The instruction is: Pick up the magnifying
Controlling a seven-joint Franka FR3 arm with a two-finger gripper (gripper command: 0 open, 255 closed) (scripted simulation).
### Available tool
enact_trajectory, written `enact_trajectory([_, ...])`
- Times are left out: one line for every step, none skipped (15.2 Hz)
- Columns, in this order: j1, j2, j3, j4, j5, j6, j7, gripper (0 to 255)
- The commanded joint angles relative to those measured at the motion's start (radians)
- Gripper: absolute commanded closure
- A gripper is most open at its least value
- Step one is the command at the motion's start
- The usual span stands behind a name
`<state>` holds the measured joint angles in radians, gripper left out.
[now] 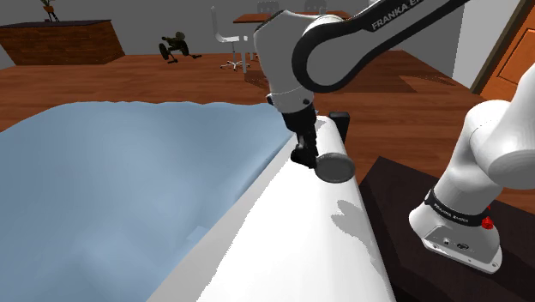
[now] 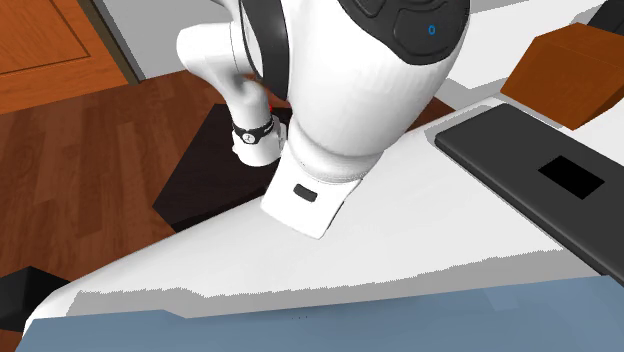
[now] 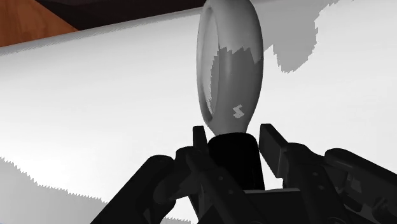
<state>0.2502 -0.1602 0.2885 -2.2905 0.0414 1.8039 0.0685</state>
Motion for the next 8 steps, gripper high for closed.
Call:
enact_trajectory([0.000,-0.011,-0.001,0.018,0.002,-0.029,-0.001,255])
enact_trajectory([0.000,-0.016,-0.002,0.026,0.003,-0.042,-0.002,255])
enact_trajectory([0.000,-0.021,-0.002,0.035,0.004,-0.056,-0.003,255])
enact_trajectory([0.000,-0.026,-0.003,0.044,0.004,-0.070,-0.004,255])
enact_trajectory([0.000,-0.031,-0.004,0.053,0.005,-0.084,-0.005,255])
enact_trajectory([0.000,-0.036,-0.005,0.063,0.006,-0.097,-0.006,255])
enact_trajectory([0.000,-0.036,-0.005,0.064,0.006,-0.099,-0.006,255])
enact_trajectory([0.000,-0.036,-0.005,0.064,0.006,-0.099,-0.006,255])
